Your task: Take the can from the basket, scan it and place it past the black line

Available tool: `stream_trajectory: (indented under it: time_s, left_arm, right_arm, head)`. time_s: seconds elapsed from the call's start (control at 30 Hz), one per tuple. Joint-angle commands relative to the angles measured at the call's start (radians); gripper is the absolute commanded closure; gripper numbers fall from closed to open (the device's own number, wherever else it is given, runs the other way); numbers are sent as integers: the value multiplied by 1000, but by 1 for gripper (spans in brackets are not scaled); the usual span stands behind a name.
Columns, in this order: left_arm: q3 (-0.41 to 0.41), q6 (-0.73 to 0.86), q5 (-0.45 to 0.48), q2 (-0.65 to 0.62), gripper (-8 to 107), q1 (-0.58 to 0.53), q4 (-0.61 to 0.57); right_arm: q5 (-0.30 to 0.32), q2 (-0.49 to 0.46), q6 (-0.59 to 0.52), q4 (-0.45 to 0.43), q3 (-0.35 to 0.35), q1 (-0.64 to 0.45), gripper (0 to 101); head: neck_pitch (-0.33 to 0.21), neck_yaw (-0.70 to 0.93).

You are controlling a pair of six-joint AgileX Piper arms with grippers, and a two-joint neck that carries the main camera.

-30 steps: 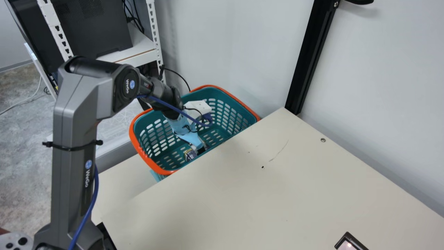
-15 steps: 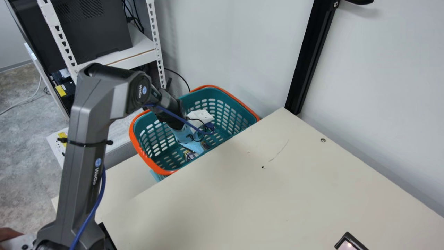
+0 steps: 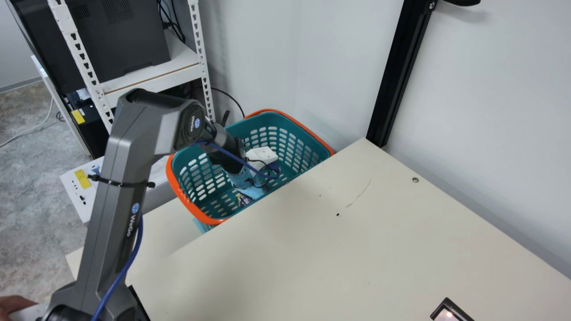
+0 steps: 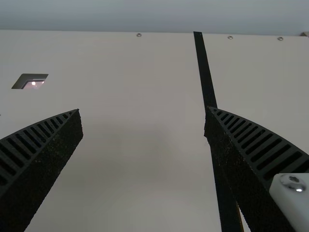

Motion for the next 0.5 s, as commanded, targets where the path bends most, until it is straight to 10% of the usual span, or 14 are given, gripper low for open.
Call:
stream_trajectory:
  time_s: [0.0, 0.07, 0.47]
  left_arm:
    - [-2, -5, -4, 4, 9, -3, 4]
    - [-2, -9, -7, 5, 89, -4, 4]
    - [19, -90, -25, 4, 89, 1, 86]
  right_arm:
    - [0, 0, 0, 0, 0, 0, 0]
    - [0, 0, 0, 0, 0, 0, 0]
    - [0, 0, 0, 0, 0, 0, 0]
  head:
    - [-32, 33]
    - [-32, 33]
    - [-32, 33]
